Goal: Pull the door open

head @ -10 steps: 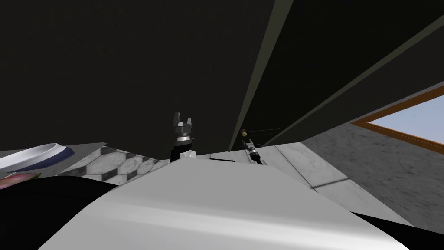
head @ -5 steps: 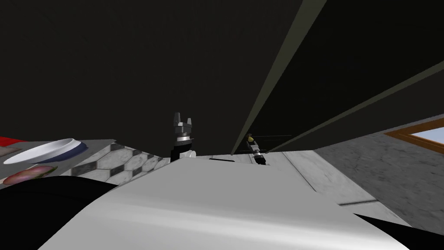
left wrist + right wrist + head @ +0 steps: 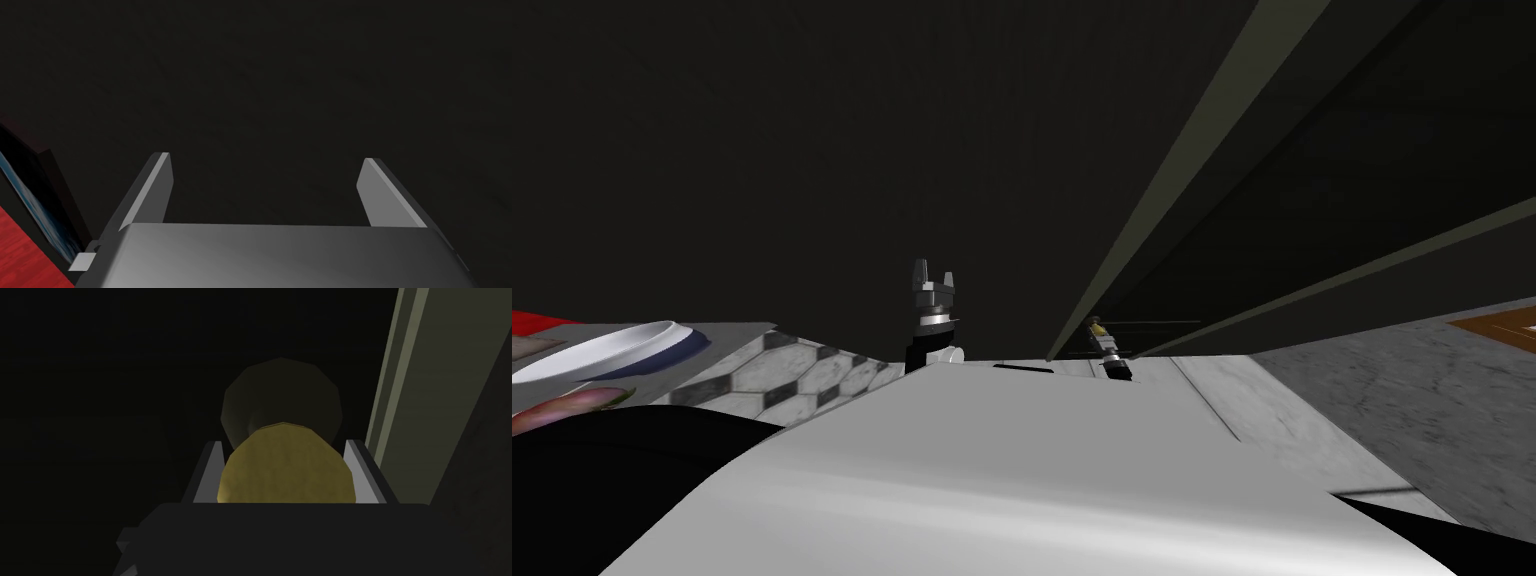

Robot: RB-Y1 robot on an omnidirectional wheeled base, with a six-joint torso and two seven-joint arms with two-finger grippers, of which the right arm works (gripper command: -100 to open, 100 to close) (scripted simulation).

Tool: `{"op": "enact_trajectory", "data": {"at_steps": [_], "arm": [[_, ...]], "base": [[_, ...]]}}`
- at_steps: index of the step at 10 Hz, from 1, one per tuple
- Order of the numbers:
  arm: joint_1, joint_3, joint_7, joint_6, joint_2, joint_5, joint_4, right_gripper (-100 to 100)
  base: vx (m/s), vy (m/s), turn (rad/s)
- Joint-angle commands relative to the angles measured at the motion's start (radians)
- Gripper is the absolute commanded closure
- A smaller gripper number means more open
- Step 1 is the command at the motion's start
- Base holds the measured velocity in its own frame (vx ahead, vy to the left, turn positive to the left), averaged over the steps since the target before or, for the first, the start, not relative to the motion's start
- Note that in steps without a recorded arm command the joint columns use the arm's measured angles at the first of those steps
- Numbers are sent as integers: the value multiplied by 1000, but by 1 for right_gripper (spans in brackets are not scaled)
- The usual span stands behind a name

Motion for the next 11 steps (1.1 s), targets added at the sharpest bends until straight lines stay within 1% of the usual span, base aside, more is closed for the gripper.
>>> {"op": "enact_trajectory", "data": {"at_steps": [1, 4, 5, 6, 7, 11], "arm": [[2, 2, 0, 0, 2, 1, 1, 100], [2, 2, 0, 0, 2, 1, 1, 100], [2, 3, -31, 4, 1, -7, 0, 100], [2, 4, -44, 5, 1, -11, -1, 100], [2, 6, -80, 7, 1, -20, -2, 100], [3, 11, -187, 14, 2, -49, -8, 100]], "base": [[-20, -4, 14], [-7, -1, -1], [-15, -12, 47], [-25, -15, 58], [-35, -25, 69], [-44, -26, 73]]}}
